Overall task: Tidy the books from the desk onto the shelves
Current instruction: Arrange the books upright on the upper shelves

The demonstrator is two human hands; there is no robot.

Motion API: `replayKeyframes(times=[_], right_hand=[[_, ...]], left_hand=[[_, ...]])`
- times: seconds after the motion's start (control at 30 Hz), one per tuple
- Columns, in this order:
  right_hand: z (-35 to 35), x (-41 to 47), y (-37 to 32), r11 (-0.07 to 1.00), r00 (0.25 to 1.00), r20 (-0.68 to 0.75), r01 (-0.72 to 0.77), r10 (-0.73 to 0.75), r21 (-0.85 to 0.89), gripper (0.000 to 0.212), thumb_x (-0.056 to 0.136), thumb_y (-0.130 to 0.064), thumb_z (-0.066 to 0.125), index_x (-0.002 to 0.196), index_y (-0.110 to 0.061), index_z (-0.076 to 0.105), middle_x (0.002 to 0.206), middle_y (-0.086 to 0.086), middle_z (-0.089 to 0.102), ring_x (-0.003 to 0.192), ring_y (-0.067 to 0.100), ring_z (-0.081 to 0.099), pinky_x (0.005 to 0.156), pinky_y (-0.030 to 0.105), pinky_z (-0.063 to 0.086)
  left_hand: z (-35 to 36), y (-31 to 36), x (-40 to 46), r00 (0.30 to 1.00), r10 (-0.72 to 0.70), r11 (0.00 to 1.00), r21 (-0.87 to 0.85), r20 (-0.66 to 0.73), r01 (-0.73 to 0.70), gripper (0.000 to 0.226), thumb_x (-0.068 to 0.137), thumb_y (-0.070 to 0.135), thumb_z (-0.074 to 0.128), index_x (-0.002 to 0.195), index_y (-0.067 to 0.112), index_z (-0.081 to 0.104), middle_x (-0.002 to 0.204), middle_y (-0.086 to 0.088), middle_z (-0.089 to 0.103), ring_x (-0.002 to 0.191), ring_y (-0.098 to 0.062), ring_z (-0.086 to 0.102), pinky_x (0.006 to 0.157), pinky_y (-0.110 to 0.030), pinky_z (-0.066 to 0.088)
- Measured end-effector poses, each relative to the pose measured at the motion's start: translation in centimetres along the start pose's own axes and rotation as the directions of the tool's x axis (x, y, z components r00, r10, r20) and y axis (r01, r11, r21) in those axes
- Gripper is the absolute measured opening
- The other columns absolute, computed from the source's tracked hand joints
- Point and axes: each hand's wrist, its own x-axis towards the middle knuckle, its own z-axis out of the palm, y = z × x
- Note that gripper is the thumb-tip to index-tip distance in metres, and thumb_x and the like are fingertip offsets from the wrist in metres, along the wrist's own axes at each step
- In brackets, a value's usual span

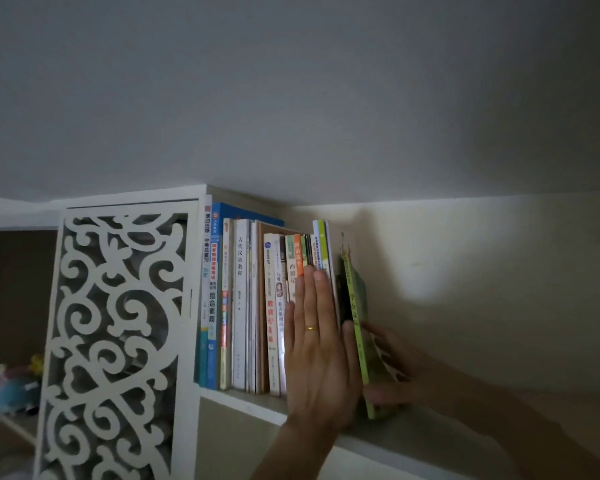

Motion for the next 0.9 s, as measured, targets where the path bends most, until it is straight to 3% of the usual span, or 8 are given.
replayKeyframes(times=[0.2, 0.27, 0.33, 0.47, 0.57, 0.67, 0.8, 0.9], right_hand=[[1.0, -0.4, -0.1, 0.937, 0.976, -0.213, -0.042, -0.035, -0.346, 0.111, 0.059, -0.038, 0.091, 0.143, -0.064, 0.022, 0.139, -0.025, 0.053, 0.125, -0.002, 0.053, 0.103, 0.026, 0.048], [1.3, -0.3, 0.0, 0.935, 0.962, -0.271, -0.078, -0.020, -0.347, 0.120, 0.058, -0.034, 0.091, 0.151, -0.058, 0.019, 0.138, -0.018, 0.057, 0.121, 0.006, 0.060, 0.099, 0.033, 0.054], [1.7, -0.1, -0.2, 0.915, 0.962, -0.271, -0.096, -0.016, -0.392, 0.123, 0.063, -0.027, 0.090, 0.157, -0.048, 0.014, 0.138, -0.020, 0.054, 0.121, 0.007, 0.059, 0.100, 0.028, 0.052], [2.0, 0.1, -0.7, 0.911, 0.965, -0.256, -0.146, 0.046, -0.387, 0.121, 0.070, -0.027, 0.086, 0.157, -0.047, 0.005, 0.144, -0.015, 0.051, 0.125, 0.009, 0.056, 0.104, 0.027, 0.049], [3.2, 0.3, -0.8, 0.833, 0.950, -0.309, -0.205, 0.044, -0.514, 0.115, 0.078, -0.035, 0.076, 0.158, -0.041, -0.006, 0.145, -0.006, 0.052, 0.124, 0.019, 0.058, 0.104, 0.032, 0.048], [4.5, 0.1, -0.6, 0.746, 0.937, -0.350, -0.225, -0.010, -0.626, 0.103, 0.087, -0.040, 0.063, 0.159, -0.030, -0.010, 0.146, 0.003, 0.053, 0.118, 0.027, 0.061, 0.097, 0.038, 0.052], [5.8, -1.0, -1.3, 0.610, 0.916, -0.391, -0.260, -0.089, -0.749, 0.082, 0.093, -0.036, 0.053, 0.160, -0.023, 0.008, 0.125, 0.005, 0.066, 0.100, 0.028, 0.068, 0.083, 0.037, 0.055], [6.9, -2.6, -2.6, 0.476, 0.834, -0.490, -0.333, -0.255, -0.814, 0.049, 0.099, -0.036, 0.049, 0.146, -0.024, 0.044, 0.101, -0.001, 0.073, 0.080, 0.019, 0.071, 0.069, 0.032, 0.057]], left_hand=[[-0.7, -0.4, -0.3, 0.997, 0.033, 0.999, 0.040, 0.072, -0.036, 0.077, 0.106, 0.033, 0.048, 0.162, 0.000, 0.004, 0.172, -0.012, 0.001, 0.159, -0.024, 0.001, 0.126, -0.052, 0.022], [-1.0, -0.6, -0.7, 0.995, 0.054, 0.997, 0.042, 0.083, -0.058, 0.082, 0.104, 0.033, 0.055, 0.161, -0.001, 0.007, 0.172, -0.013, 0.003, 0.159, -0.026, 0.003, 0.125, -0.053, 0.025], [-1.3, -0.7, -1.2, 0.996, 0.032, 0.999, 0.024, 0.084, -0.034, 0.082, 0.103, 0.035, 0.058, 0.161, -0.001, 0.012, 0.172, -0.012, 0.006, 0.159, -0.025, 0.005, 0.124, -0.052, 0.028], [-1.2, -0.4, -1.8, 0.999, -0.026, 0.999, -0.032, 0.043, 0.028, 0.060, 0.102, 0.035, 0.060, 0.147, 0.006, 0.033, 0.170, -0.011, 0.016, 0.158, -0.023, 0.015, 0.118, -0.049, 0.039], [-1.0, 0.1, -1.9, 0.998, -0.063, 0.998, -0.031, -0.008, 0.062, 0.045, 0.100, 0.027, 0.062, 0.135, 0.007, 0.044, 0.167, -0.012, 0.025, 0.153, -0.026, 0.029, 0.110, -0.049, 0.047], [-1.1, 0.4, -1.8, 0.989, -0.142, 0.987, 0.077, -0.035, 0.144, 0.049, 0.094, 0.033, 0.068, 0.132, 0.007, 0.049, 0.154, -0.015, 0.039, 0.141, -0.029, 0.042, 0.103, -0.048, 0.053], [-1.8, 0.9, -1.7, 0.979, -0.200, 0.969, 0.139, -0.038, 0.203, 0.052, 0.091, 0.044, 0.070, 0.124, 0.008, 0.054, 0.134, -0.015, 0.048, 0.122, -0.029, 0.049, 0.094, -0.046, 0.055], [-2.9, 2.1, -2.3, 0.974, -0.216, 0.976, 0.005, -0.075, 0.217, 0.047, 0.093, 0.047, 0.068, 0.119, 0.012, 0.052, 0.126, -0.007, 0.049, 0.117, -0.019, 0.050, 0.091, -0.041, 0.055]])
